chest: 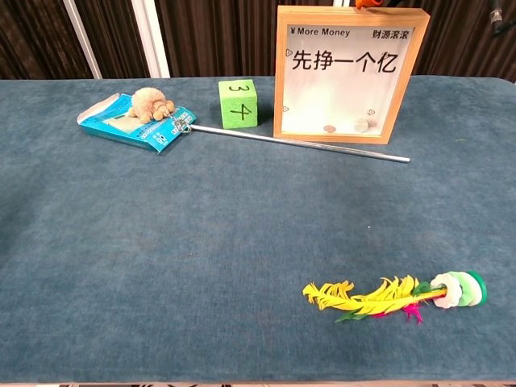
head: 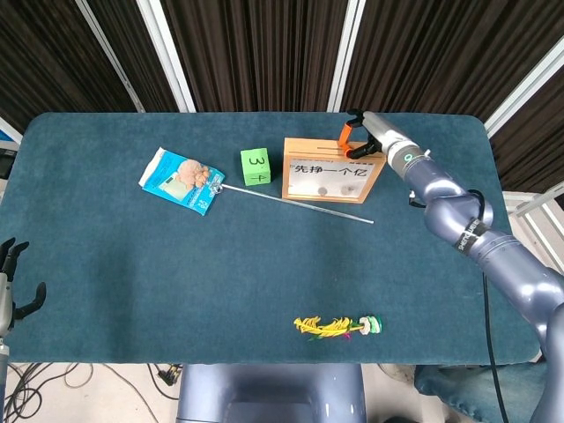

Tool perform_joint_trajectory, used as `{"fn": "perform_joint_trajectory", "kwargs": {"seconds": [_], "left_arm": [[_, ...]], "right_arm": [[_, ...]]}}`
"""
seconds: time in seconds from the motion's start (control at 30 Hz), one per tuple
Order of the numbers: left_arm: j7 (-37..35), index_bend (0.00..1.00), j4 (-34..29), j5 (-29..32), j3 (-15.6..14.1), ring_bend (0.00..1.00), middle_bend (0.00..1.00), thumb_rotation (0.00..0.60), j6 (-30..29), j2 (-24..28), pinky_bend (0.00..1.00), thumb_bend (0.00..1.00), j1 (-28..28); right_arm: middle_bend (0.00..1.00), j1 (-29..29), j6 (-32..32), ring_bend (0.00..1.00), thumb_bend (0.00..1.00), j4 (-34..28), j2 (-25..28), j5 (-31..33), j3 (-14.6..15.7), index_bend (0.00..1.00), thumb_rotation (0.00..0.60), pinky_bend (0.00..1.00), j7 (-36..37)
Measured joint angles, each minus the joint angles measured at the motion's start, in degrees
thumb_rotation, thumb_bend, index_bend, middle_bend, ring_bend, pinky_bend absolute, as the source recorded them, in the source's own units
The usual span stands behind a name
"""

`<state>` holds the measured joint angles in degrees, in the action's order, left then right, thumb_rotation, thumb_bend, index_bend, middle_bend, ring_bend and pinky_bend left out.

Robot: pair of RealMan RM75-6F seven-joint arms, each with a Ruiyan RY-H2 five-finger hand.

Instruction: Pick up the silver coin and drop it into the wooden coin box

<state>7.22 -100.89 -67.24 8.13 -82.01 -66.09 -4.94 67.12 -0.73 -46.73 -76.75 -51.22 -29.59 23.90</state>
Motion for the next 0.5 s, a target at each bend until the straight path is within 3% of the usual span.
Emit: {"fn": "perform_joint_trajectory", "kwargs": {"seconds": [0.2,0.5], "left_arm": [[0.0,0.15,0.0,0.0,0.0,0.04,0.03,0.600,0.0,0.0,0.00,0.40,0.0],[0.0,0.15,0.1,-0.6,-0.3,0.04,0.03,0.600,0.1,0.1,0.00,0.40,-0.1]], "right_arm": [[0.01,-1.0,3.7,0.00,0.54,-2.0,1.0,-0.3,-1.9,0.48,0.600,0.00,0.1],[0.01,-7.1,20.3,0.00,0.54,-14.5,6.4,-4.6,-2.7,0.41,0.600,0.00,-3.3]]}}
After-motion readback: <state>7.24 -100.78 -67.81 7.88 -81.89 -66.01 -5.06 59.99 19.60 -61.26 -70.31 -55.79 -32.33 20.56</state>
